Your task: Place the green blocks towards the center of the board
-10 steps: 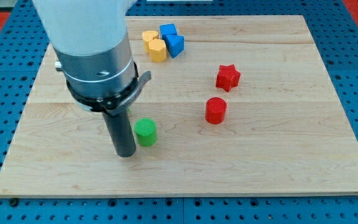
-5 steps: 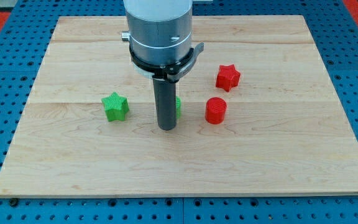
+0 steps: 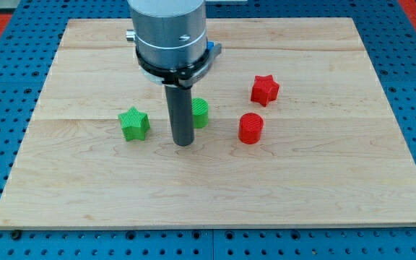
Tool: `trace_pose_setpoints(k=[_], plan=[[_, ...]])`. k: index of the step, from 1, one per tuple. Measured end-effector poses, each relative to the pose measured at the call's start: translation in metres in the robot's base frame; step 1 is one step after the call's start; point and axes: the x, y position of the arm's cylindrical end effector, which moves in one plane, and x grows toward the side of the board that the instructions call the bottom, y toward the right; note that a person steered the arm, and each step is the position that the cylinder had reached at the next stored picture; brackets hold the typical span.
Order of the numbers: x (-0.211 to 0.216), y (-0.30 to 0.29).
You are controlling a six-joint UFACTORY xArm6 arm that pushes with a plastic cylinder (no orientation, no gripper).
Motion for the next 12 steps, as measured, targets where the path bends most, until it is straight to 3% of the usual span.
trace_pose_setpoints(k=[1, 3, 6, 9, 12], plan=[[-0.012, 0.057], [-0.026, -0.039], [0.051, -0.065], [0.123, -0.264], [0.113, -0.275]])
